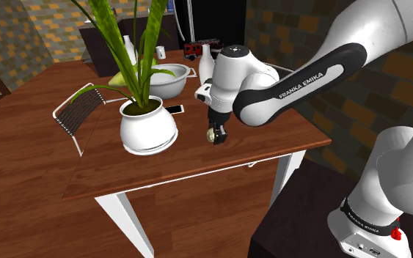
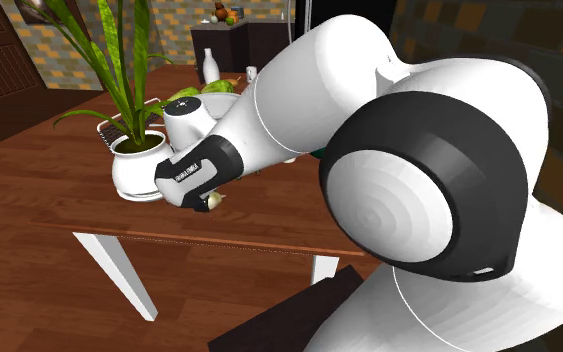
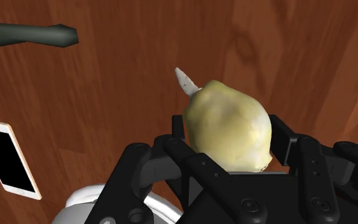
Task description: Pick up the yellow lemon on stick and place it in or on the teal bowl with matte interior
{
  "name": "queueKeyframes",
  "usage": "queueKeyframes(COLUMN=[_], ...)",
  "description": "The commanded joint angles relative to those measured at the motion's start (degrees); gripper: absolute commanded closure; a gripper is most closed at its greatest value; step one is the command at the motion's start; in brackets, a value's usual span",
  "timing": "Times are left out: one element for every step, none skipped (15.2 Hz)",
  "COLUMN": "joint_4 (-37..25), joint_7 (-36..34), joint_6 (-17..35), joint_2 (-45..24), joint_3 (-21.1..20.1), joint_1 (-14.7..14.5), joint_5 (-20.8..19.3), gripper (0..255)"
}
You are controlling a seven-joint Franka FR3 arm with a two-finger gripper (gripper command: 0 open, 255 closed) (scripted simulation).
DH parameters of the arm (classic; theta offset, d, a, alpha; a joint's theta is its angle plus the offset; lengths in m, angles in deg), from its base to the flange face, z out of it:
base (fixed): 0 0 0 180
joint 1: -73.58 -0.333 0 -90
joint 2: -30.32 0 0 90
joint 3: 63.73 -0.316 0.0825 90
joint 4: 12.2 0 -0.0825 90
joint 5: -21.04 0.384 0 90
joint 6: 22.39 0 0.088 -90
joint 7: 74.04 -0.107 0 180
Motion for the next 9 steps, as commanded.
queueKeyframes(joint_4=[-0.8, -1.2, -1.7, -2.1, -2.6, -3.1, -3.6, -4.1, -4.6], joint_7=[0.4, 0.6, 0.9, 1.1, 1.3, 1.5, 1.6, 1.8, 2.0], joint_6=[-1.7, -2.5, -3.3, -4.1, -4.9, -5.7, -6.5, -7.3, -8.1], joint_2=[0.9, 1.3, 1.7, 2.0, 2.4, 2.7, 3.0, 3.4, 3.6], joint_3=[0.0, 0.1, 0.1, 0.1, 0.2, 0.2, 0.2, 0.3, 0.3], joint_1=[-0.2, -0.2, -0.3, -0.4, -0.4, -0.5, -0.5, -0.6, -0.6], joint_5=[0.5, 0.7, 0.9, 1.1, 1.2, 1.4, 1.6, 1.7, 1.9], gripper=[255, 255, 255, 255, 255, 255, 255, 255, 255])
